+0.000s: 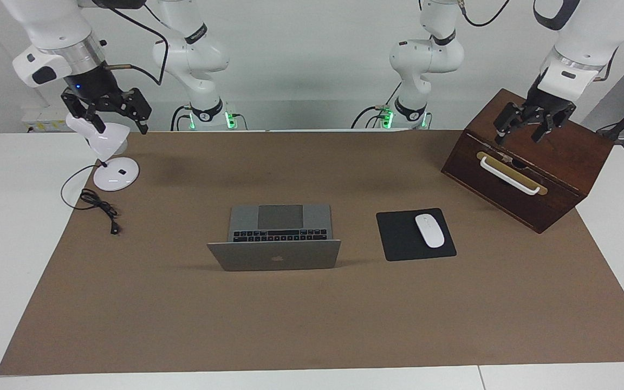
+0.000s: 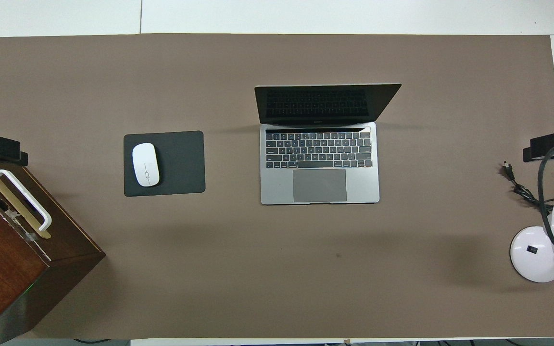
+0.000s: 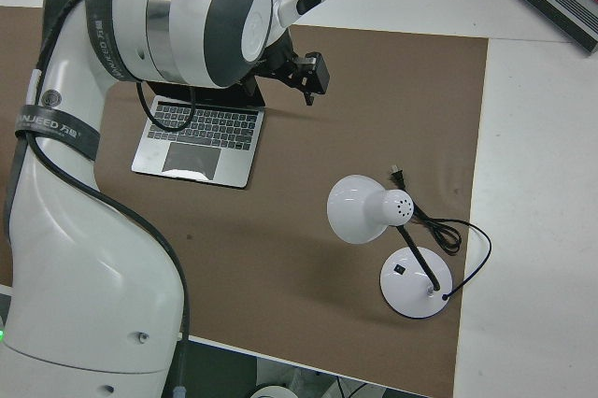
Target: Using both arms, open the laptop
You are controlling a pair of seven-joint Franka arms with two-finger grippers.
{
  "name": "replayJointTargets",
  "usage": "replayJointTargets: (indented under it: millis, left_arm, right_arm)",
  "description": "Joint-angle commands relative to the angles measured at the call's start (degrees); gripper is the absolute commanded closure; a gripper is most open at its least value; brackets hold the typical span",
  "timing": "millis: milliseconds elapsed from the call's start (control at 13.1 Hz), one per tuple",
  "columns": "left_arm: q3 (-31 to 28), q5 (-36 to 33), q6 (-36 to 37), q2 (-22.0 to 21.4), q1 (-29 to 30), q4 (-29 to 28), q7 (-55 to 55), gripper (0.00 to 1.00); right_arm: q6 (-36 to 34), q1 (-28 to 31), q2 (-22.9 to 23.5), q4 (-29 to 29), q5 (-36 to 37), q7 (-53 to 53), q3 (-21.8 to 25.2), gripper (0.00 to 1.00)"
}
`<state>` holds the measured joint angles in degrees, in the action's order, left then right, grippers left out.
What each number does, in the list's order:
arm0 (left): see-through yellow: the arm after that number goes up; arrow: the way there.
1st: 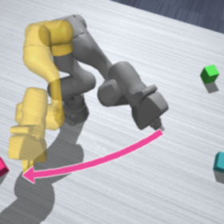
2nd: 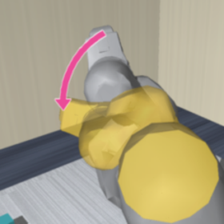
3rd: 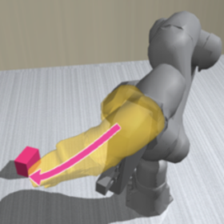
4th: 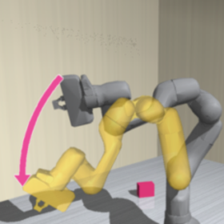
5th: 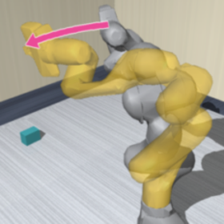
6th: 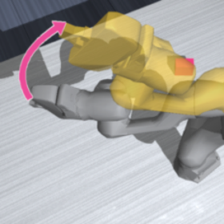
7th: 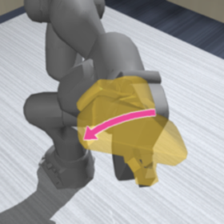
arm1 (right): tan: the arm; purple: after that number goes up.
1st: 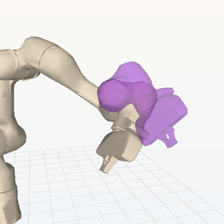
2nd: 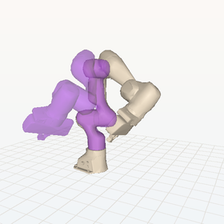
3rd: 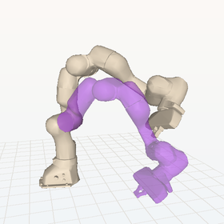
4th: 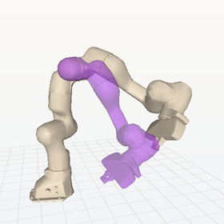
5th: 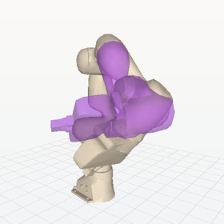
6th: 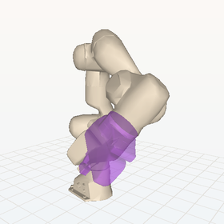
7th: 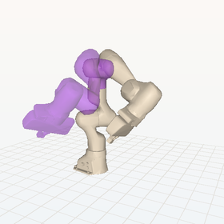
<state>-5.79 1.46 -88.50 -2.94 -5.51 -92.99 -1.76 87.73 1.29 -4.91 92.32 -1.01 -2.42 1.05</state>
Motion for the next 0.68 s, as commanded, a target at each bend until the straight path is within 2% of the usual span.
replayJointTargets:
  millis: [0, 228, 609]
  left_arm:
    - [0.52, -0.84, -4.82, -1.01, 0.16, -4.11, 0.09, 0.00]
    - [0.87, -0.84, -7.91, -1.19, -1.60, -6.15, 0.09, 0.00]
    - [0.61, -0.84, -8.44, -1.10, -0.12, -5.36, 0.26, 0.00]
  right_arm:
    - [2.18, 1.09, -1.15, 1.64, 0.92, 2.16, -1.05, 0.00]
    - [2.45, 1.00, -1.15, 1.81, 0.92, 1.55, -1.05, 0.00]
    - [1.92, 0.91, -1.24, 2.52, 1.01, 1.72, -0.78, 0.00]
